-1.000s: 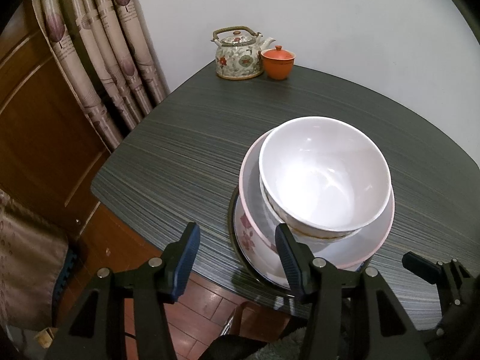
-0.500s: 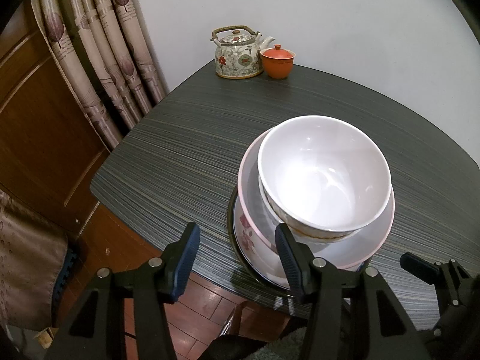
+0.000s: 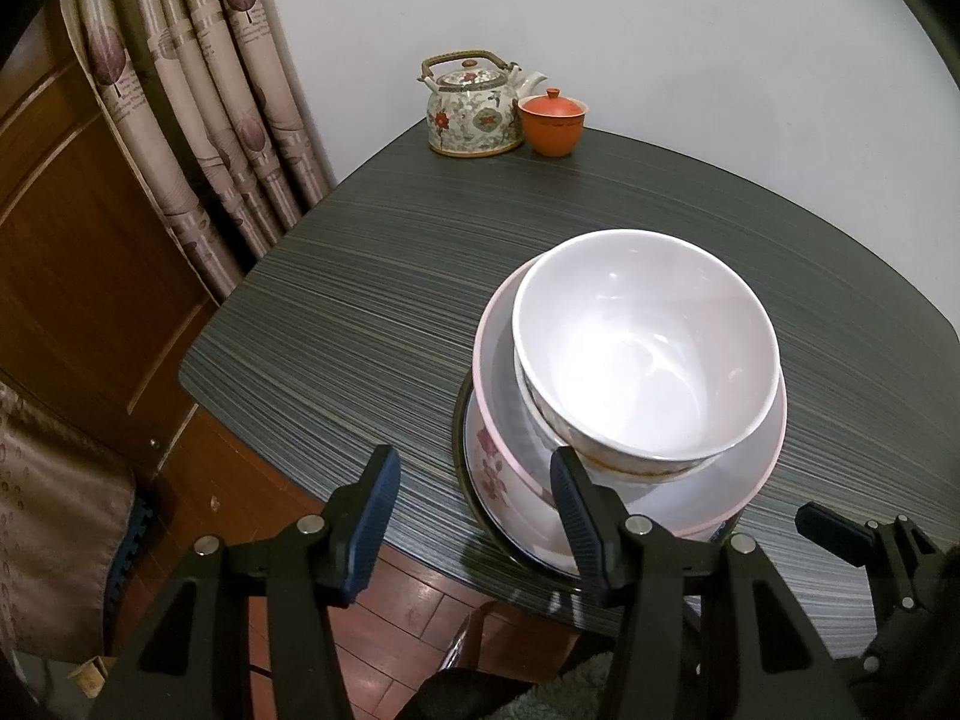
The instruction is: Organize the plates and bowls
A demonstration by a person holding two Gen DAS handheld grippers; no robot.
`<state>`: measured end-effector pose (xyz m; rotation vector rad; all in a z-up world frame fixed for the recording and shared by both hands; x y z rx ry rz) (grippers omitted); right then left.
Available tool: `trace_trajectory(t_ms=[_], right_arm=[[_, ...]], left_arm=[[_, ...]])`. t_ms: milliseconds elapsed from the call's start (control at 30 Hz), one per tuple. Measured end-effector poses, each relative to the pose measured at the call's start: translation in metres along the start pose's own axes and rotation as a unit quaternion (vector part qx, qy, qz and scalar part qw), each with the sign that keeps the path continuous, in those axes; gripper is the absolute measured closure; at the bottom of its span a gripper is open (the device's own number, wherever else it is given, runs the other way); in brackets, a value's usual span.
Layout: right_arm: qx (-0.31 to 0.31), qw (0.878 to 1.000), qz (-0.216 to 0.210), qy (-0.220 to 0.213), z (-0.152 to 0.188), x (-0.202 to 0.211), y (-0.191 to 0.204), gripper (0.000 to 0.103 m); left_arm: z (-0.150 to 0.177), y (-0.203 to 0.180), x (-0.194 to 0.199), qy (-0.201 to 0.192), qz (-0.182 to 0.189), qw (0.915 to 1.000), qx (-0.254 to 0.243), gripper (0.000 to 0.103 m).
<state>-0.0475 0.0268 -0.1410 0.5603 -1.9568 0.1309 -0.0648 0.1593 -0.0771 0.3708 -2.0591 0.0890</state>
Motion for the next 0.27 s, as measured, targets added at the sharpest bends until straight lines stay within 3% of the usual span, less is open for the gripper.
trace_trajectory(t_ms=[267], right_arm=[[0.001, 1.0, -0.002, -0.001, 0.0, 0.0001, 0.0005, 0.002]], left_arm=[[-0.0004, -0.0001, -0.0001, 0.001, 0.001, 1.0, -0.001, 0.05]])
Point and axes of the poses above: each gripper's, at about its wrist camera, not at the fingertips, and x roughly against the way its jaws point, y to its left, z to its underside, the point moved 6 cm from there along -x, roughly the way its jaws point
